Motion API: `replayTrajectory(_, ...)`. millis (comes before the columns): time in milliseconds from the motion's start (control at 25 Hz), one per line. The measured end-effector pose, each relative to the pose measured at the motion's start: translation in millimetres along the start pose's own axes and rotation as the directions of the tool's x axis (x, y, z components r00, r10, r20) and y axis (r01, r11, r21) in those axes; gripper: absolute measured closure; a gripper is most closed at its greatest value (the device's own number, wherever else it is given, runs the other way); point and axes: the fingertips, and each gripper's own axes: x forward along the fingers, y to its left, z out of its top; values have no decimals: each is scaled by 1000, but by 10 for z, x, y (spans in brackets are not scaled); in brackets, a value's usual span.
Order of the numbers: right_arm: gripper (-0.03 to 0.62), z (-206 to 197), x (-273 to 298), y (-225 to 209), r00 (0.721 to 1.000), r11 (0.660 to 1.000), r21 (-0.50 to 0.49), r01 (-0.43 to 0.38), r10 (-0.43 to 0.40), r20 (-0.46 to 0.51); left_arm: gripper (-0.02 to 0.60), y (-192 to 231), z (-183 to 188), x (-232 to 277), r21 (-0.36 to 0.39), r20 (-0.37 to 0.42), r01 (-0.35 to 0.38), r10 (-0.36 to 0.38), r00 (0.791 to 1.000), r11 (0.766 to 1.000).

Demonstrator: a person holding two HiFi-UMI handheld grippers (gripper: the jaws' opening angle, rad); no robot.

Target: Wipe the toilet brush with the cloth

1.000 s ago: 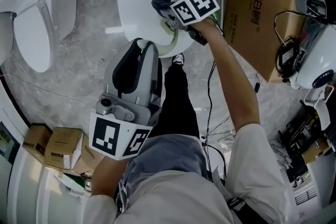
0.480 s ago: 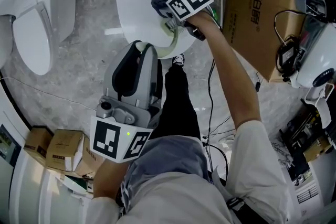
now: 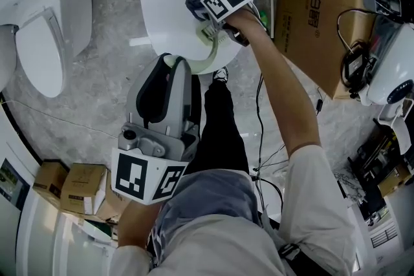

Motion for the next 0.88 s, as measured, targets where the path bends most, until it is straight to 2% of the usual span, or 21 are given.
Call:
replayTrajectory(480,502,-13,46,-169,1000,998,56,12,-13,6,581,20,-14,-8,-2,0,-8,8,1000,1000)
replayTrajectory(880,502,-32,11,-349,997,990,142,27,-36,64,581,24,-10,-10,1,1,-10,10,1000,1000)
